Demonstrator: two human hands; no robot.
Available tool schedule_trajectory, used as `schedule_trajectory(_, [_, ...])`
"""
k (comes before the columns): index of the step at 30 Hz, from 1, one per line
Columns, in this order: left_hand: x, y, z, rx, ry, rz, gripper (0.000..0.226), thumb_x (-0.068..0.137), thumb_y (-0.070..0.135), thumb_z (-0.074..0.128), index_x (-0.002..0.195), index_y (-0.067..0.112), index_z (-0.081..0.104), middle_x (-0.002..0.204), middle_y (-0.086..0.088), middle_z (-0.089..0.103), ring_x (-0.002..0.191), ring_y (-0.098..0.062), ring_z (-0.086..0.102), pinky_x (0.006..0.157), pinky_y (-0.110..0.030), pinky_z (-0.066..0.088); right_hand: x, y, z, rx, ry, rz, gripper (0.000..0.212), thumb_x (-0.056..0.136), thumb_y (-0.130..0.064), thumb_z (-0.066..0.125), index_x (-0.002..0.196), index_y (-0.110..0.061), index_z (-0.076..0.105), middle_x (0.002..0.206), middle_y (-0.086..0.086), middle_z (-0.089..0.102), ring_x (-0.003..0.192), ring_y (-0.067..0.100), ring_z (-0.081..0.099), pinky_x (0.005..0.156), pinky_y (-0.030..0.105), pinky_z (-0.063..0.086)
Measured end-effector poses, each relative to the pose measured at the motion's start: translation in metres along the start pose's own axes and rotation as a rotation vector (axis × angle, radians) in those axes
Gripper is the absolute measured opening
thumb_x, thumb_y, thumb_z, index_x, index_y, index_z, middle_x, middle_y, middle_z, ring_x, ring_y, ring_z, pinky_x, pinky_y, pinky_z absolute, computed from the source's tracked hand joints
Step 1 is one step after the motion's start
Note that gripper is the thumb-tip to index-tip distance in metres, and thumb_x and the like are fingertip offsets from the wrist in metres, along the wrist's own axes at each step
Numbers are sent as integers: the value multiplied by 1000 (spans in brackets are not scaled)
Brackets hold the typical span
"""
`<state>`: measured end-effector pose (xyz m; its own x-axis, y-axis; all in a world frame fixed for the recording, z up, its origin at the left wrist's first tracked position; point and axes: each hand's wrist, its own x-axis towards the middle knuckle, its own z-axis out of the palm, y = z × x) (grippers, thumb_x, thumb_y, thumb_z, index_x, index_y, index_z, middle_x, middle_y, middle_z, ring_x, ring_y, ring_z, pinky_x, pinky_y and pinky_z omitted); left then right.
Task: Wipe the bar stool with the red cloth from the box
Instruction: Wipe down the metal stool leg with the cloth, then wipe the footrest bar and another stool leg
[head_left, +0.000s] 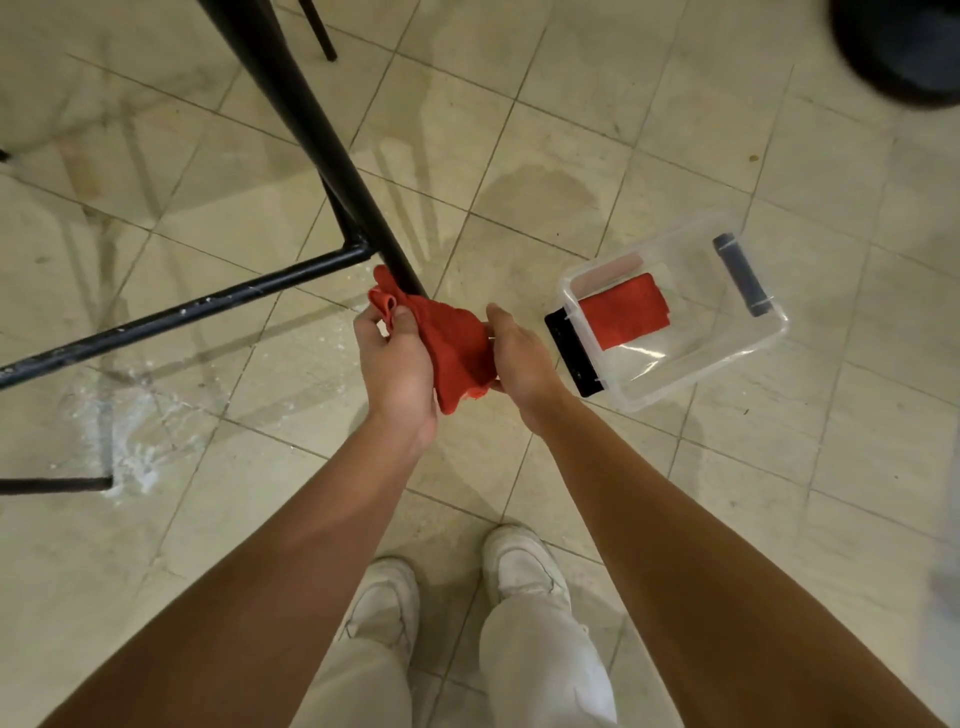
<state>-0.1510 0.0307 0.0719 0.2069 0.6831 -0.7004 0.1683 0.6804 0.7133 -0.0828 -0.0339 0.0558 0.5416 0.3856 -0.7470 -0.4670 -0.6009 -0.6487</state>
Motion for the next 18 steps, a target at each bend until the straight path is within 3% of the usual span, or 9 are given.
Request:
schedule_trajectory(2, [-5, 2, -2, 40, 5, 86, 26, 102, 25, 37, 127, 22, 42, 111, -1, 59, 95, -14, 61, 73, -25, 51, -6, -6, 2, 4, -15, -15, 38, 99, -43, 30, 81, -22, 57, 84, -4, 56, 92, 17, 56, 101, 45, 42])
schedule_trajectory(4, [-3, 5, -1, 145, 9, 112, 25, 103, 26, 34, 126, 26, 42, 111, 2, 57, 95, -12, 59, 71, -24, 49, -11, -9, 6, -15, -38, -37, 39, 98, -45, 30, 82, -23, 57, 93, 0, 60, 97, 18, 57, 102, 45, 42])
schedule_trajectory(8, [0, 22, -4, 162, -40, -61, 29, 103, 24, 33, 129, 28, 44, 118, -5, 58, 98, -21, 60, 78, -38, 51, -21, -14, 9, -55, -31, -42, 42, 97, -47, 29, 97, -18, 60, 115, 8, 61, 108, 25, 57, 102, 47, 41])
schedule_trajectory(12, [-18, 35, -17, 160, -72, 19, 32, 103, 28, 34, 134, 27, 42, 124, -5, 58, 107, -23, 60, 91, -44, 52, -37, -26, 12, -45, -38, -42, 38, 99, -45, 28, 91, -20, 55, 107, 3, 59, 105, 22, 56, 101, 42, 42])
schedule_trajectory(18, [-41, 52, -36, 297, -121, -97, 23, 103, 23, 33, 122, 25, 46, 101, -1, 60, 82, -16, 59, 65, -31, 49, -59, -45, 29, -77, -75, -68, 41, 96, -45, 37, 111, -13, 58, 105, 4, 61, 97, 20, 58, 85, 33, 46])
